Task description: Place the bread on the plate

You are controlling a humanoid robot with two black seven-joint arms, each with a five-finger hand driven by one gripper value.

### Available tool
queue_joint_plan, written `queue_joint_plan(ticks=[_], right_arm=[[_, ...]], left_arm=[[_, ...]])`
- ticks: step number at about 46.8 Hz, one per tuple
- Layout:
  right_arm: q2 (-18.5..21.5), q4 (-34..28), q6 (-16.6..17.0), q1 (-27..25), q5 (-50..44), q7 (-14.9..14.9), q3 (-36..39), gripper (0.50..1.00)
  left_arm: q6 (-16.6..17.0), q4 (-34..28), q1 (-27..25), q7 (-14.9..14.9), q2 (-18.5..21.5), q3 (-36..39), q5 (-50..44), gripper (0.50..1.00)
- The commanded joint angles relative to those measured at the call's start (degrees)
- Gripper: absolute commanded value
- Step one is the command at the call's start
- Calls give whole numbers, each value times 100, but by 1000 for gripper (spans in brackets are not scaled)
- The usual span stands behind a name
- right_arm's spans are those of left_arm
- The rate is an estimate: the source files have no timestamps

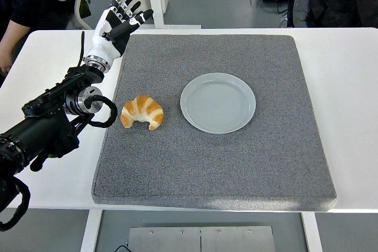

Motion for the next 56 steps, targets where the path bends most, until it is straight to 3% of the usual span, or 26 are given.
queue_joint_plan(ticks=[1,19,27,39,45,56], right_arm=[[0,0,0,1,1,0,0,1000],[0,0,0,1,-7,0,0,1000],[0,0,0,1,-7,0,9,1000],[0,0,9,1,1,0,9,1000],[0,0,0,1,1,0,9,1000],[0,0,0,1,1,0,9,1000]], left_arm=[[13,0,1,5,-4,-22,0,978],[84,-79,-26,14,-4,-13,18,977],[443,-412,-52,93,136,57,18,977],[1428,-2679,-175,523,1463,681,0,975],[1490,-3242,-570,805,2043,1295,-44,974],[1499,-4147,-1493,1051,2931,2702,-53,974]])
